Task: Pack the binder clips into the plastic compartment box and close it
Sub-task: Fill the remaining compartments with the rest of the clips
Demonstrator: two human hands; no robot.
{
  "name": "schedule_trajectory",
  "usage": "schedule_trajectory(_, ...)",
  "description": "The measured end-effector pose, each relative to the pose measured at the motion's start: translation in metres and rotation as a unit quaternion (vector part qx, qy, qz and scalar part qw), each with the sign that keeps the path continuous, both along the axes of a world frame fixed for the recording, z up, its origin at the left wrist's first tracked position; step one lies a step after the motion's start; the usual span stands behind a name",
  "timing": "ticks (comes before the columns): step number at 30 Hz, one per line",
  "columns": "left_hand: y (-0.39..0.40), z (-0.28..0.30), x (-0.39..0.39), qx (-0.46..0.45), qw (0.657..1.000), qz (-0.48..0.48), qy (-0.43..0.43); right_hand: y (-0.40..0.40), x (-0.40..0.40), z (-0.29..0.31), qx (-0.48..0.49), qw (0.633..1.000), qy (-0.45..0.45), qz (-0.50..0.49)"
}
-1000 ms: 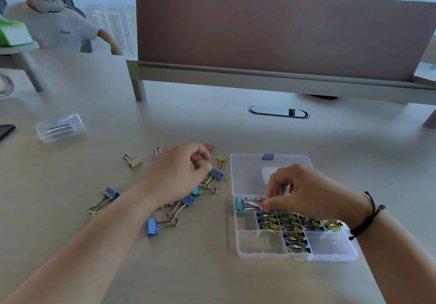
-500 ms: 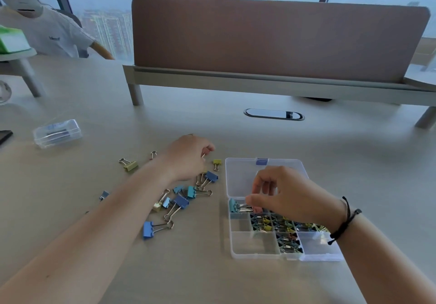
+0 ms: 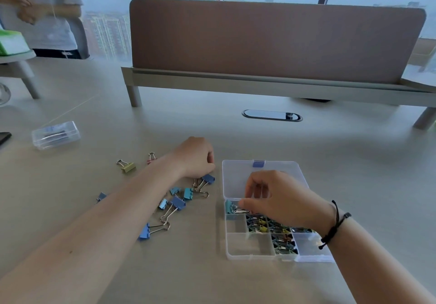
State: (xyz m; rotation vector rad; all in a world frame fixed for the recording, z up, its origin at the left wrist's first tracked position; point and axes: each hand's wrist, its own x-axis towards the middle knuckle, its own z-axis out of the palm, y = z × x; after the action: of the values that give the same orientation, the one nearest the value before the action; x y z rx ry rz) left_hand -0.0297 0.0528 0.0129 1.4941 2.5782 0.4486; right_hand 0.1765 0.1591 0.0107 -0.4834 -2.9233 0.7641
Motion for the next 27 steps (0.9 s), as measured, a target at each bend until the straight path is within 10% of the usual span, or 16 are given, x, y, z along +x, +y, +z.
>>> schedule_trajectory(13, -0.049, 0.030, 0.012, 0.247, 0.919, 0.093, -0.293, -0.004, -0.008, -0.007, -0.028, 0.999, 0.032, -0.006)
schedule_trajectory(22, -0.092, 0.024, -0.002, 0.239, 0.692, 0.141, -0.666, -0.007, -0.016, -0.008, -0.044, 0.998, 0.049, -0.011)
schedule_trajectory(25, -0.098, 0.023, -0.008, 0.221, 0.699, 0.141, -0.666, -0.010, -0.021, -0.004, -0.032, 0.998, 0.046, -0.017)
schedule_trajectory(27, -0.102, 0.024, -0.011, 0.203, 0.770, 0.139, -0.589, -0.018, -0.028, 0.002, -0.016, 0.998, 0.056, -0.012)
